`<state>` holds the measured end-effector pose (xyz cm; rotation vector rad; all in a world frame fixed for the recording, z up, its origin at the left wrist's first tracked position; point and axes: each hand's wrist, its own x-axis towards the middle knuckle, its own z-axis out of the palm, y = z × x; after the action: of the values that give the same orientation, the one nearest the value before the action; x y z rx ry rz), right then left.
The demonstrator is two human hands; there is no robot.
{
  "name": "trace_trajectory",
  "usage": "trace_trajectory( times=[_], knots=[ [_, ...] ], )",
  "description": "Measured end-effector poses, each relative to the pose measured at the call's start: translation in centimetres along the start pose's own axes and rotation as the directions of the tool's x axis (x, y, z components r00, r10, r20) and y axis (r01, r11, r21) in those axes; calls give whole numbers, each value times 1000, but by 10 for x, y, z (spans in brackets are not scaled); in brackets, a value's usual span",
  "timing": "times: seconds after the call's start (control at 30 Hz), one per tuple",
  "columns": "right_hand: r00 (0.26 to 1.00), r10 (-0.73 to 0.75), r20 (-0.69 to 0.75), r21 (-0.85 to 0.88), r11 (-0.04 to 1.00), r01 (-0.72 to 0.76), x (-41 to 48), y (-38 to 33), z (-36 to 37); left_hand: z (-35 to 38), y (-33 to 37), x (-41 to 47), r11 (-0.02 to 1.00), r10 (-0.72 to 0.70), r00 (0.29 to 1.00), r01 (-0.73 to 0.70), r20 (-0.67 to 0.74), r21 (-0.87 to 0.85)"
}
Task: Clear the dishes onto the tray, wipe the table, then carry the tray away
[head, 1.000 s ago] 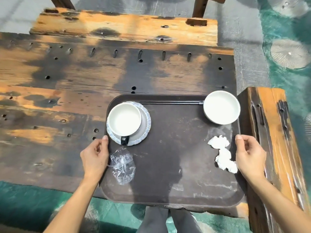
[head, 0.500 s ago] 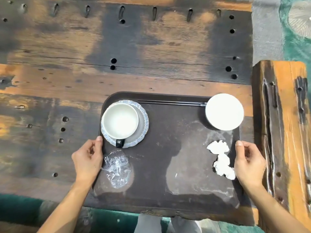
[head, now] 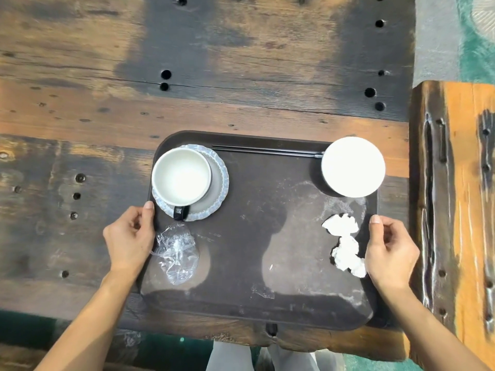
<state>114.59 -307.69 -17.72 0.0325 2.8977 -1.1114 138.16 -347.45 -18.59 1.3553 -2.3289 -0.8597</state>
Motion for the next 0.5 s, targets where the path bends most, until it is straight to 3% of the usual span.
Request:
trace_trajectory(
  times=[0.3, 0.5],
  knots=[
    [1000, 17, 8, 12, 1000, -17, 2, -3, 2, 1, 0, 4, 1000, 3, 1000, -3, -1, -7],
    [989, 5, 150, -21, 1000, -2, 5, 3, -10, -8, -4, 5, 995, -69, 992, 76, 110, -64]
  ],
)
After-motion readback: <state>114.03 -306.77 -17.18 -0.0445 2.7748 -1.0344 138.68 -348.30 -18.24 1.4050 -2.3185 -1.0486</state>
